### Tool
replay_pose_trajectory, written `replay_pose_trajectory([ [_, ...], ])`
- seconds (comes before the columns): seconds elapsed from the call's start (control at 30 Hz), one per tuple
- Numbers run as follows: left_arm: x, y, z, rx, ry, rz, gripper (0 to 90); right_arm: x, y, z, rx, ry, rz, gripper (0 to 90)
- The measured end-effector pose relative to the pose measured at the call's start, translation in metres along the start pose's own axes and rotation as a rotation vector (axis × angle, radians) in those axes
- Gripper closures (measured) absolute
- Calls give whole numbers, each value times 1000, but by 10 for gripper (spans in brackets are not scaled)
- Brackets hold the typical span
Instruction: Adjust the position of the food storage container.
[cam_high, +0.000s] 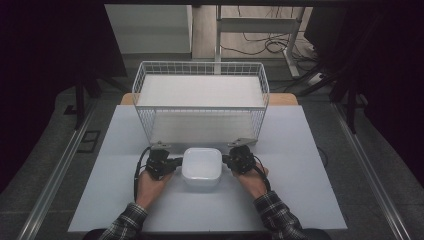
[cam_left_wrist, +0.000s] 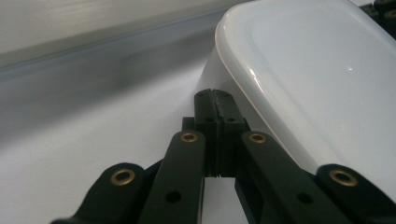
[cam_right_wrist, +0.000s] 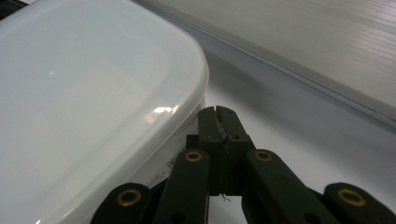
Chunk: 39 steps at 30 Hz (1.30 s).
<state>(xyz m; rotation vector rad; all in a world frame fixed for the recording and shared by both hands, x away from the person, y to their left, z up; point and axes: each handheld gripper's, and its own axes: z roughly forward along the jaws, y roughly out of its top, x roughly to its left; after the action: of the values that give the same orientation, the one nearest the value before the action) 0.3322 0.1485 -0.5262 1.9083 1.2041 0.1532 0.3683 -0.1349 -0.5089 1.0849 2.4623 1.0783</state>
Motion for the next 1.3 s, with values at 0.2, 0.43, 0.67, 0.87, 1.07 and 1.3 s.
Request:
replay_pose_trajectory([
  [0.2, -17, -7, -3, 28, -18, 14, 898, 3, -9, -14, 12, 13, -1, 893],
  [0.43, -28, -18, -13, 48, -37, 5, 898, 5, -13, -13, 27, -1, -20, 892],
  [0.67, -25, -17, -24, 28, -26, 42, 895, 4, -15, -18, 18, -31, -55, 867],
  [0.87, -15, -24, -48, -38, -55, 83, 666, -6, -26, -46, -15, -25, -56, 743],
  [1.07, -15, -35, -59, -54, -34, 115, 386, -12, -42, -77, -74, -23, -44, 484],
  [1.3, -11, -47, -64, -65, -38, 120, 155, -14, -59, -86, -97, -23, -47, 156],
])
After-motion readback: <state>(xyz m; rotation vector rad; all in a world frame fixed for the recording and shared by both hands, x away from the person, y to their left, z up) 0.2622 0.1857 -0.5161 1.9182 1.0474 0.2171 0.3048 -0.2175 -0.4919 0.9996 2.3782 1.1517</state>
